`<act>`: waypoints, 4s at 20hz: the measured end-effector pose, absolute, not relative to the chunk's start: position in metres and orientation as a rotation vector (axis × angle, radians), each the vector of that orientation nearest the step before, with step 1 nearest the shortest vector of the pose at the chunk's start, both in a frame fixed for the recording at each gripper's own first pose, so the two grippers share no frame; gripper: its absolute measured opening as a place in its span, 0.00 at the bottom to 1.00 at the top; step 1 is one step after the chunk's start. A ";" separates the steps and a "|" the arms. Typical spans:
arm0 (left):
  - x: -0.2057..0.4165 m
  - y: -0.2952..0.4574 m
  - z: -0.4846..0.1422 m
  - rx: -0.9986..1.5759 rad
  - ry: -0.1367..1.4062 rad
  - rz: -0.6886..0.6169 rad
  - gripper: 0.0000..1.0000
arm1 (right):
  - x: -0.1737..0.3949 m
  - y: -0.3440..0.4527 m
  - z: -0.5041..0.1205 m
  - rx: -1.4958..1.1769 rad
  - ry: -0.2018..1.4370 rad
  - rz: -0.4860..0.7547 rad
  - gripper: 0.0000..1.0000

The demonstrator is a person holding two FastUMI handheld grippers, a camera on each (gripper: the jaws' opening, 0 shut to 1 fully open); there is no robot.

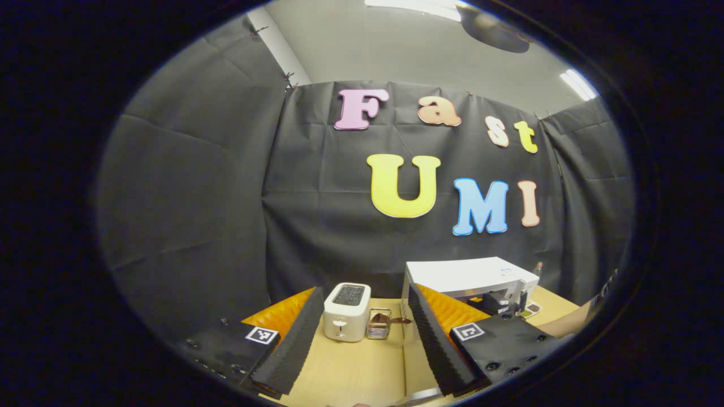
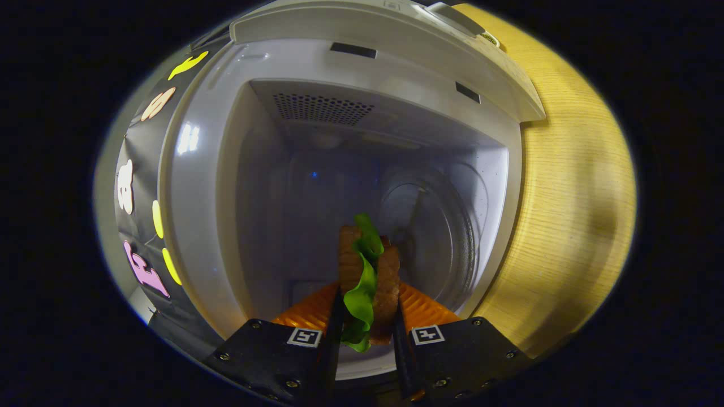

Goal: Open the microwave oven with the left hand, put the food in, and close the microwave oven.

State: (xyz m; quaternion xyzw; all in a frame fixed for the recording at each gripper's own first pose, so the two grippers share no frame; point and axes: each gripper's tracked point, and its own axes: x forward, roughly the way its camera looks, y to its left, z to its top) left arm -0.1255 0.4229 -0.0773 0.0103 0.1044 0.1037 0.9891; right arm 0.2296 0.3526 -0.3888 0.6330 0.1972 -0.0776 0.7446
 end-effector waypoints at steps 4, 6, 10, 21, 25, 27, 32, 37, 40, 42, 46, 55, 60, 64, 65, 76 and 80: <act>-0.135 0.436 -0.083 0.019 0.229 0.241 0.98 | 0.247 0.350 -0.405 1.381 0.428 -0.236 0.43; -0.137 0.442 -0.088 0.019 0.239 0.248 0.97 | 0.248 0.351 -0.406 1.332 0.446 -0.247 0.43; -0.128 0.431 -0.089 -0.002 0.226 0.219 0.94 | 0.234 0.345 -0.405 1.318 0.501 -0.273 0.58; -0.092 0.376 -0.086 -0.046 0.185 0.082 0.93 | 0.149 0.314 -0.367 0.846 0.609 -0.115 0.79; -0.081 0.360 -0.085 -0.055 0.183 0.045 0.95 | 0.115 0.288 -0.330 0.599 0.558 -0.040 0.79; -0.077 0.351 -0.087 -0.054 0.181 0.030 0.93 | 0.103 0.269 -0.304 0.479 0.501 -0.024 0.79; -0.072 0.325 -0.098 -0.025 0.201 0.003 0.97 | 0.066 0.239 -0.206 0.178 0.271 0.062 0.79; -0.068 0.285 -0.094 -0.029 0.188 -0.053 0.93 | 0.023 0.216 -0.126 0.023 0.130 0.082 0.78; -0.063 0.261 -0.094 -0.041 0.188 -0.078 0.97 | 0.004 0.205 -0.099 -0.003 0.095 0.081 0.79; -0.062 0.248 -0.088 -0.042 0.170 -0.087 0.95 | -0.004 0.195 -0.089 -0.035 0.078 0.069 0.78; -0.068 0.241 -0.085 -0.046 0.161 -0.100 0.98 | -0.017 0.179 -0.071 -0.027 0.043 0.043 0.79; -0.109 0.295 -0.118 -0.076 0.277 -0.068 0.85 | -0.018 0.179 -0.069 -0.007 0.047 0.035 0.97; -0.145 0.342 -0.156 -0.009 0.385 0.017 0.10 | -0.014 0.177 -0.060 0.003 0.032 0.027 0.97; -0.158 0.341 -0.199 -0.012 0.470 -0.023 0.07 | -0.009 0.171 -0.058 0.003 0.025 0.017 0.97; -0.163 0.338 -0.210 -0.020 0.487 -0.035 0.07 | -0.010 0.172 -0.060 0.009 0.030 0.018 0.97; -0.171 0.277 -0.238 -0.026 0.590 -0.122 0.10 | 0.009 0.161 -0.051 0.001 0.006 0.050 0.97; -0.165 0.234 -0.250 -0.029 0.625 -0.153 0.07 | 0.017 0.152 -0.041 -0.019 -0.031 0.059 0.97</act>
